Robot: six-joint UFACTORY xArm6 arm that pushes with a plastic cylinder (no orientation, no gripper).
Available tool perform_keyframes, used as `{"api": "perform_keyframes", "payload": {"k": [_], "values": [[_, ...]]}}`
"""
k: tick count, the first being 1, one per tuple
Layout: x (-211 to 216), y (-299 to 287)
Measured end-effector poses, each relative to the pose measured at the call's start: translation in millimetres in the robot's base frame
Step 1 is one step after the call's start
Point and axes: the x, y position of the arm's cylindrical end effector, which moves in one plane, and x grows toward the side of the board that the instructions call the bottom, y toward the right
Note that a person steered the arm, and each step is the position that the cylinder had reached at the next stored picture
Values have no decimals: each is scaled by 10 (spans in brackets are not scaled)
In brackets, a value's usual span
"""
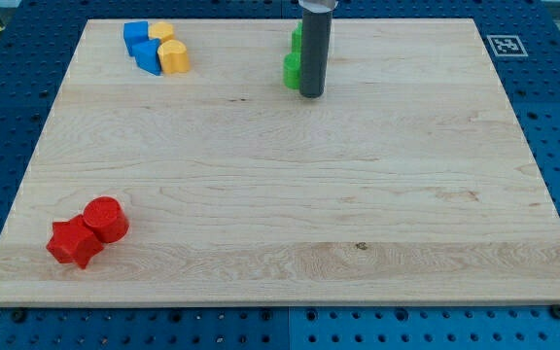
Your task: Move the green circle close to the green star
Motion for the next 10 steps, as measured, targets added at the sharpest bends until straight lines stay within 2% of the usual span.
{"api": "perform_keyframes", "payload": {"k": [5, 10], "values": [[-519, -465], [-319, -309]]}}
